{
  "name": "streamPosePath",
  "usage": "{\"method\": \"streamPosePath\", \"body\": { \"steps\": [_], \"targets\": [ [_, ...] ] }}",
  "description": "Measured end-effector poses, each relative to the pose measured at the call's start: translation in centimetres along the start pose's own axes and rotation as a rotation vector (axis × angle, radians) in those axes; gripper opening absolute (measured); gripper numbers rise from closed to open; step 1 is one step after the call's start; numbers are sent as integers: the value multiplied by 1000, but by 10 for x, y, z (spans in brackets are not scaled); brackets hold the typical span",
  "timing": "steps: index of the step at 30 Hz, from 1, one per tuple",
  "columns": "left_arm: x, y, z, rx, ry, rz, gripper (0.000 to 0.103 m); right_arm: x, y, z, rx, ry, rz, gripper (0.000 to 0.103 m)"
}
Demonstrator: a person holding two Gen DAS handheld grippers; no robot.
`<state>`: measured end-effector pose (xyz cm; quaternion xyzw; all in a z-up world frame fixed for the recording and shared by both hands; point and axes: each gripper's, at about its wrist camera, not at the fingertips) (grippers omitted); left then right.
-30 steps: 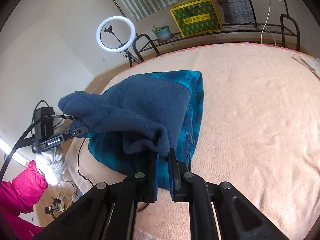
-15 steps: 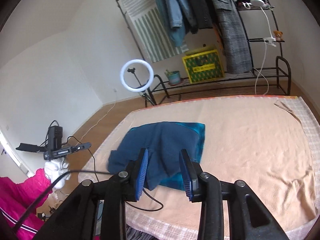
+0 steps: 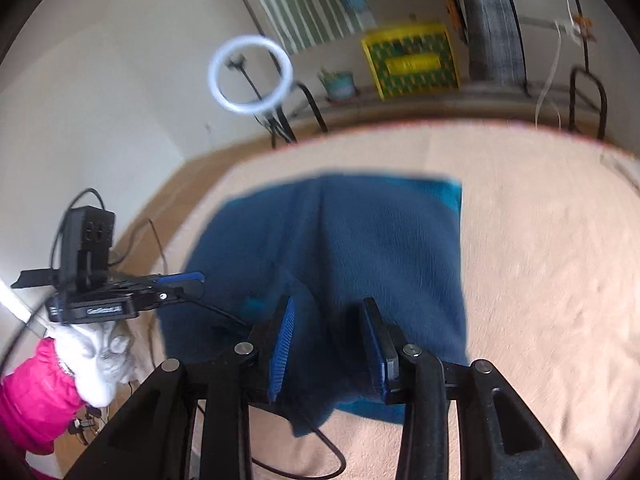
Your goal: Fold large clothes
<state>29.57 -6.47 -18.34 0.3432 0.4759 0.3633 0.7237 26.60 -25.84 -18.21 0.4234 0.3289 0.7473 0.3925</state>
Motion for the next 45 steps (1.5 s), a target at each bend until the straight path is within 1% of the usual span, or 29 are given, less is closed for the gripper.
{"method": "streamPosePath", "body": {
  "steps": [1,2,3,5,7,9,11,14,16,18,20,21,22,24,26,29,30,31,32,33,34,35,37,39,41,42,43,44,45],
  "targets": [
    [0,-4,-8,1,-21,4,40,-4,-13,-7,42,-21,8,35],
    [0,-6,-16,-1,-44,8,40,-9,-27,-23,84,-31,17,35],
    [-1,-7,-26,-19,-71,8,40,-11,-34,-37,95,-26,18,32],
    [0,-7,-31,-29,-83,3,40,-14,-32,-53,71,-30,49,31],
    [-2,-4,-27,-17,-78,14,40,-18,-29,-51,79,-53,65,30],
    [-6,3,-20,0,-85,26,40,-14,-21,-44,97,-40,46,30],
    [-17,18,-14,-17,-113,23,40,-5,-4,-34,85,19,29,34],
    [-34,52,1,-98,-161,3,40,5,27,-13,15,70,39,34],
    [-44,65,24,-154,-181,21,40,9,43,9,-41,87,43,34],
    [-50,67,49,-193,-173,50,40,15,48,37,-80,106,30,32],
    [-50,60,78,-215,-132,52,40,19,37,65,-90,113,21,28],
    [-50,56,87,-217,-121,50,40,19,28,75,-87,107,30,24],
    [-49,48,97,-215,-108,42,40,17,20,85,-81,93,44,23],
    [-45,30,110,-190,-104,43,40,13,-4,101,-69,67,57,22],
    [-41,8,119,-143,-105,62,40,11,-24,109,-39,64,62,22],
    [-21,-31,113,-31,-95,119,40,13,-46,102,14,95,56,23],
    [-16,-39,108,-14,-93,133,39,12,-57,97,47,105,45,22],
    [-8,-51,100,6,-94,147,39,9,-67,93,78,104,33,18],
    [-6,-59,93,-3,-104,152,39,1,-85,85,134,100,21,16],
    [-6,-63,85,-35,-126,161,39,0,-98,77,171,112,14,12],
    [-9,-65,82,-53,-144,181,39,0,-107,66,158,147,0,11],
    [-11,-66,83,-50,-146,189,39,0,-106,65,135,159,-4,11],
    [-11,-64,86,-45,-147,171,40,-5,-104,70,145,118,25,9],
    [-11,-54,86,-48,-134,142,40,-8,-95,75,158,89,52,8],
    [-11,-24,80,-113,-82,103,40,-6,-75,75,119,73,72,11],
    [-9,-13,79,-137,-70,87,40,-5,-59,73,83,68,94,17],
    [-9,0,77,-177,-65,78,40,-5,-47,72,54,65,115,19],
    [-10,8,76,-203,-68,97,40,-5,-35,69,25,65,125,19],
    [-10,10,80,-209,-75,133,40,-5,-25,71,-1,64,113,20]
  ]
}}
Point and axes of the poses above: each gripper's, at about its wrist camera, not at the fingertips, and y roughly against the way its jaws point, x to its left, z to its top, and after that the axes turned 11 degrees about x, right-handed
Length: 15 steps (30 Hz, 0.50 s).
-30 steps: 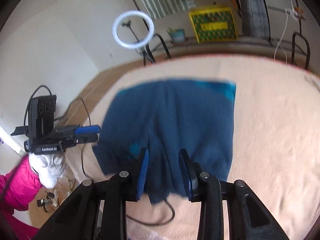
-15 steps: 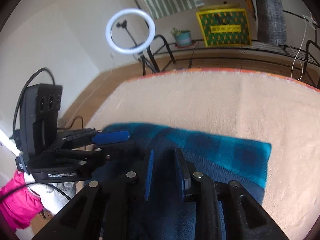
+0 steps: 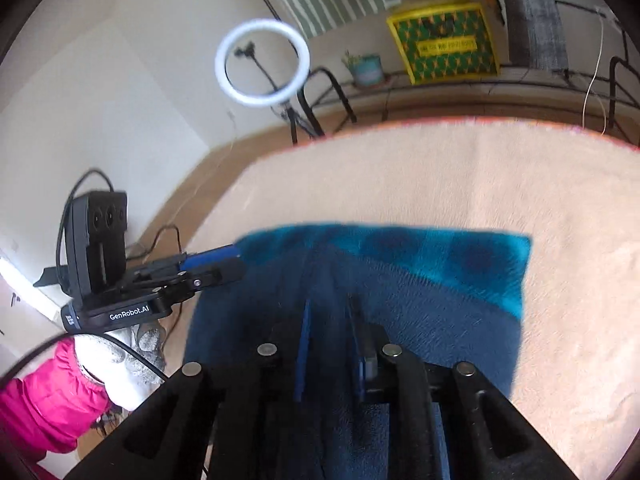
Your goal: Fold large clothes
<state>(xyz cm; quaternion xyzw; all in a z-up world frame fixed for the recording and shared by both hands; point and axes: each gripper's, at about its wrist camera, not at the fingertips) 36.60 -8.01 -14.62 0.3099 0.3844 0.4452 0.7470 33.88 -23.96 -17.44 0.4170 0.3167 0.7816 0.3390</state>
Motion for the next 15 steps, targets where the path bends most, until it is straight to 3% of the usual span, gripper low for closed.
{"method": "streamPosePath", "body": {
  "steps": [3,6,8,12,15],
  "targets": [
    [11,-9,10,13,37,73,40,-2,2,16,-17,-14,-50,21],
    [29,-37,12,80,73,170,40,-18,-18,32,27,-43,-121,20],
    [42,-64,1,167,100,131,41,-43,-36,30,83,-91,-167,18],
    [47,-74,-1,155,113,118,44,-79,-57,22,80,-207,-93,18],
    [42,-69,3,171,81,133,45,-79,-51,27,82,-222,-96,18]
  ]
}}
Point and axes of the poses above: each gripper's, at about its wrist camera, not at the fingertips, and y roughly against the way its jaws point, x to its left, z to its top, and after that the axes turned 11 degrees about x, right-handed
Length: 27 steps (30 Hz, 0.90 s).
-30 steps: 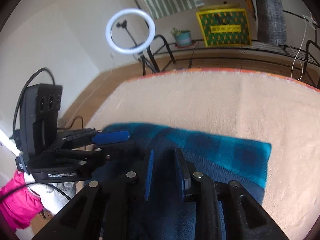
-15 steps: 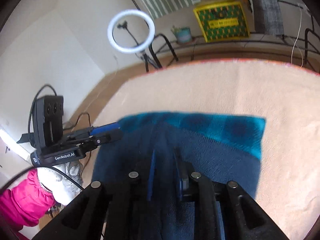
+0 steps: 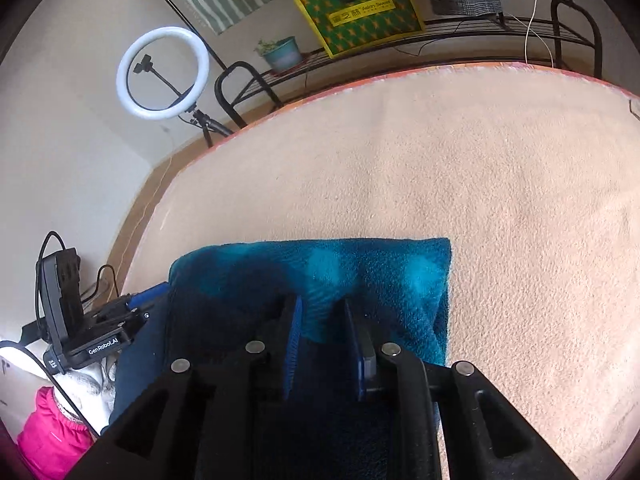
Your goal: Fold large clothes
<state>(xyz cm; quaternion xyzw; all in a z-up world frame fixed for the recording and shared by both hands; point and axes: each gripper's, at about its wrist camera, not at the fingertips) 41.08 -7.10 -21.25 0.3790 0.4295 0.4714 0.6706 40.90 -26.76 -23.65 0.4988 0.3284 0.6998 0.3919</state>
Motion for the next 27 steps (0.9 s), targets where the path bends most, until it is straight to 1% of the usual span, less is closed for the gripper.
{"method": "streamPosePath", "body": {
  "steps": [2,3,4,5,7,9,10,11,12,13,14,16,17,19,20,22,23,24,27],
  "targets": [
    [0,20,-6,-28,7,-10,44,7,19,-2,-19,11,-20,20],
    [0,32,-8,-49,15,-38,44,11,33,-6,-38,19,-13,24],
    [-1,51,-18,-76,18,-78,44,13,44,-11,-55,28,3,24],
    [-2,60,-21,-90,14,-96,44,17,63,-22,-76,49,29,24],
    [-7,85,-42,-117,-18,-135,44,22,88,-42,-96,82,48,24],
    [-16,101,-63,-124,-58,-183,44,26,109,-69,-101,106,79,24],
    [-24,105,-80,-113,-85,-192,44,27,112,-79,-97,112,89,24],
    [-28,106,-87,-105,-98,-195,44,28,116,-96,-88,118,100,24],
    [-33,105,-98,-93,-115,-202,44,29,116,-106,-78,119,108,24],
    [-40,99,-109,-71,-142,-197,43,29,112,-117,-60,118,116,24],
    [-43,94,-114,-58,-156,-183,43,27,109,-128,-42,118,115,24],
    [-50,74,-127,-8,-180,-123,43,27,95,-143,-4,126,86,24],
    [-52,65,-133,-2,-193,-99,43,26,86,-149,22,130,49,24],
    [-59,55,-139,-31,-255,-54,43,22,63,-158,78,138,-22,22],
    [-61,56,-137,-24,-253,-48,43,16,53,-162,103,126,-42,21],
    [-63,66,-131,6,-229,-52,43,12,56,-162,101,96,-25,21],
    [-62,74,-131,7,-226,-54,43,12,64,-163,93,87,-25,21],
    [-62,85,-133,-2,-226,-57,43,17,77,-165,68,98,-33,22],
    [-56,133,-149,-80,-224,-55,43,32,123,-181,-18,162,-75,23]
  ]
}}
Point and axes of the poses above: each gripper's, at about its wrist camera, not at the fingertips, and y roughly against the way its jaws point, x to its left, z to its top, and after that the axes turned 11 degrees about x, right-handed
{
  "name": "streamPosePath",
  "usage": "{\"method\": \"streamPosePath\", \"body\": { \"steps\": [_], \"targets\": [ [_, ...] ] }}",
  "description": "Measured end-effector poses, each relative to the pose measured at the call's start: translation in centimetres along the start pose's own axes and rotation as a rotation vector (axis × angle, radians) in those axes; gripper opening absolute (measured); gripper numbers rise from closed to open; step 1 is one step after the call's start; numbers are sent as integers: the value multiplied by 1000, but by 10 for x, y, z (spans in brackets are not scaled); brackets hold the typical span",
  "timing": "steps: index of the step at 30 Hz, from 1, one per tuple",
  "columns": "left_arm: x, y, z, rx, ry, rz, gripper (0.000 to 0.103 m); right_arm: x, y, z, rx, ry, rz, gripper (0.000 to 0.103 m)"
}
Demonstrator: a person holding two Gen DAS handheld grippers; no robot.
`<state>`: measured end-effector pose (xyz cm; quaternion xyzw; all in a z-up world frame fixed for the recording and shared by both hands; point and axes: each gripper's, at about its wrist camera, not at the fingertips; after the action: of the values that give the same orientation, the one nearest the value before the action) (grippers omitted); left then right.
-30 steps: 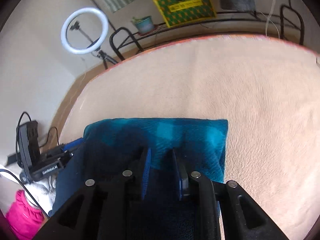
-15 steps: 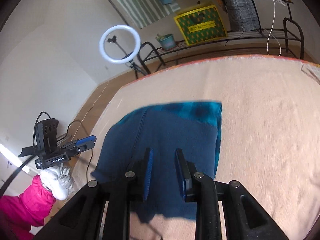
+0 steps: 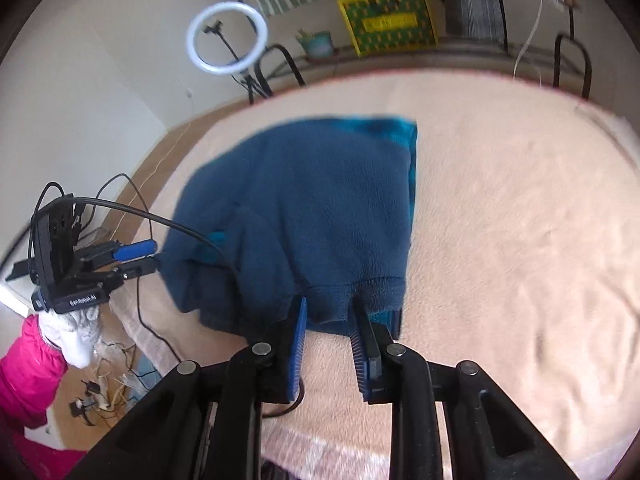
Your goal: Fold large clothes
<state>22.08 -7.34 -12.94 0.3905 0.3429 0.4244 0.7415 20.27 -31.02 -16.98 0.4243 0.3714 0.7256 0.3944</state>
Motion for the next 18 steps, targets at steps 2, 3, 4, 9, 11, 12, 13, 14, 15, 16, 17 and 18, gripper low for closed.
{"method": "streamPosePath", "body": {
  "steps": [2,3,4,9,11,12,13,14,15,16,17,18],
  "targets": [
    [2,45,-8,-65,26,3,43,7,31,-3,-64,33,-41,24],
    [5,77,-13,-116,51,-5,43,12,53,-8,-106,44,-55,24],
    [8,98,-13,-149,66,-8,43,17,76,-14,-154,51,-69,27],
    [17,222,-23,-337,123,52,43,23,177,-30,-377,57,-131,41],
    [23,267,-28,-400,148,64,43,25,215,-35,-463,50,-161,48],
    [25,286,-31,-424,161,70,46,24,231,-38,-495,47,-173,50],
    [27,306,-33,-449,168,74,50,24,245,-41,-526,43,-186,51],
    [28,323,-36,-467,181,79,56,22,262,-44,-564,37,-202,59],
    [30,334,-39,-478,187,82,58,21,278,-47,-601,31,-226,71],
    [31,346,-40,-488,190,85,58,21,289,-49,-628,29,-247,78],
    [33,354,-39,-490,193,84,58,20,305,-52,-665,28,-280,80],
    [35,363,-40,-493,197,83,58,19,315,-51,-681,24,-295,81]
  ]
}}
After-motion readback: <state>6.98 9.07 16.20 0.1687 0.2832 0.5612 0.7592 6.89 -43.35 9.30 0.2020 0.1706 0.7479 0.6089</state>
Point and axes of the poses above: each gripper's, at about its wrist camera, not at the fingertips, and y roughly against the way its jaws point, x to its left, z to its top, and after that the axes turned 11 degrees about x, right-handed
